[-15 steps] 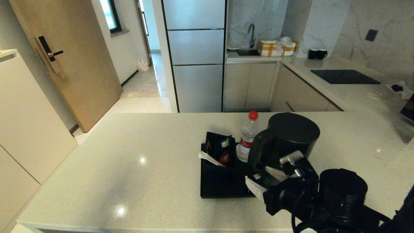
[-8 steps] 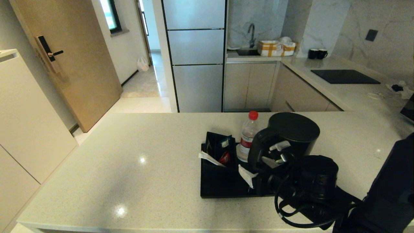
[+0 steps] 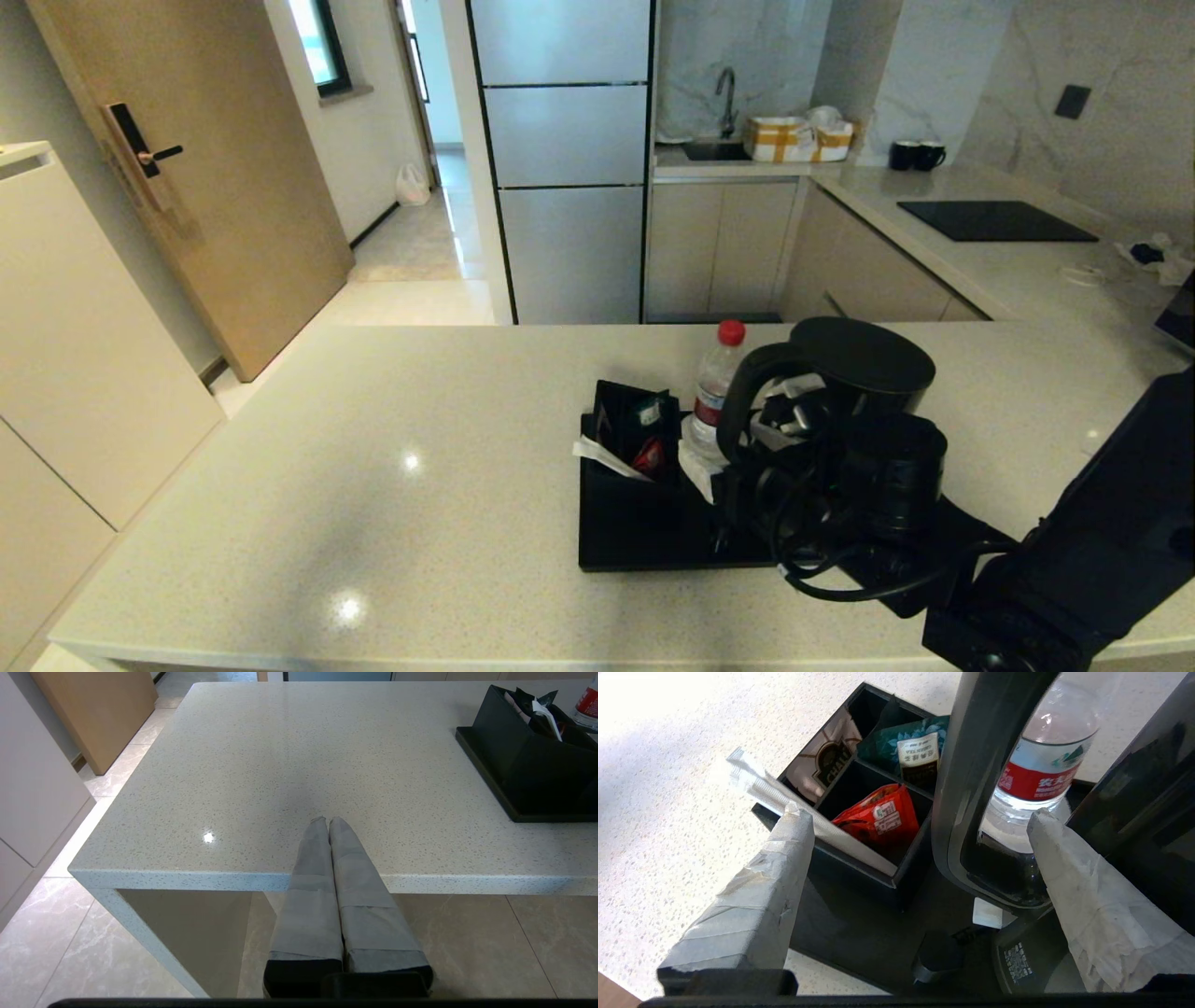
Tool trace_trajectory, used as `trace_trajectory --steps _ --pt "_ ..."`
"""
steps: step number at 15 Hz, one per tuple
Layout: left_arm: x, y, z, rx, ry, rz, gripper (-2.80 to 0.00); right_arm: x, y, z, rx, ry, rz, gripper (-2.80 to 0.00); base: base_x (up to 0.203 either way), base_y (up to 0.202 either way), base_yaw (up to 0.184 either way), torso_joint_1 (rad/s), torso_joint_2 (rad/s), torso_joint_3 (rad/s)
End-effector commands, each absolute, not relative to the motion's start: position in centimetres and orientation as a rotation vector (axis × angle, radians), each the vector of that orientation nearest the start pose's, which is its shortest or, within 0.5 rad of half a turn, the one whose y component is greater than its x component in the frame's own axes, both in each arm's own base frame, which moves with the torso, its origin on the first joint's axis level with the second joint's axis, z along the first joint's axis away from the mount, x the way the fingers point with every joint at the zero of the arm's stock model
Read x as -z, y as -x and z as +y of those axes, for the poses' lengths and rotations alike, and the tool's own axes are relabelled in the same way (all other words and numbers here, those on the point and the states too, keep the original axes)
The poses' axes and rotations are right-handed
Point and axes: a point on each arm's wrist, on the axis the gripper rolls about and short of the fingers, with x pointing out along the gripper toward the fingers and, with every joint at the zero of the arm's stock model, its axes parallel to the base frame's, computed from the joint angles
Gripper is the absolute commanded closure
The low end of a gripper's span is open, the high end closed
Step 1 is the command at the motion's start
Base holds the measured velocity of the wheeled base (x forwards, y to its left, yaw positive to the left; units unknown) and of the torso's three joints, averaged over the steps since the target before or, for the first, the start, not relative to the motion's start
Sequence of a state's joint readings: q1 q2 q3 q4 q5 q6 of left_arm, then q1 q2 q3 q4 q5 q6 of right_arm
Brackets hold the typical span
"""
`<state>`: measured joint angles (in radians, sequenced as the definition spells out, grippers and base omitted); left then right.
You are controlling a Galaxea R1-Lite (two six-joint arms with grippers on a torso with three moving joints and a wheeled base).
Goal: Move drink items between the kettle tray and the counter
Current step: Pick up the kettle
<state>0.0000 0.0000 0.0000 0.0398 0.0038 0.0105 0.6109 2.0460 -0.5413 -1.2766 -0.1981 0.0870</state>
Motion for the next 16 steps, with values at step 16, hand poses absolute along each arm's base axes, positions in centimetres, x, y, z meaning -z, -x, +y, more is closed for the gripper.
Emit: trace_trajectory --steps 16 --pt "-7.1 2.3 0.0 -0.004 -0.011 0.038 0.00 -5.3 -26.9 20.8 -0.357 -0.018 0.227 -2.80 0.000 0.000 0.000 0.000 0.00 0.000"
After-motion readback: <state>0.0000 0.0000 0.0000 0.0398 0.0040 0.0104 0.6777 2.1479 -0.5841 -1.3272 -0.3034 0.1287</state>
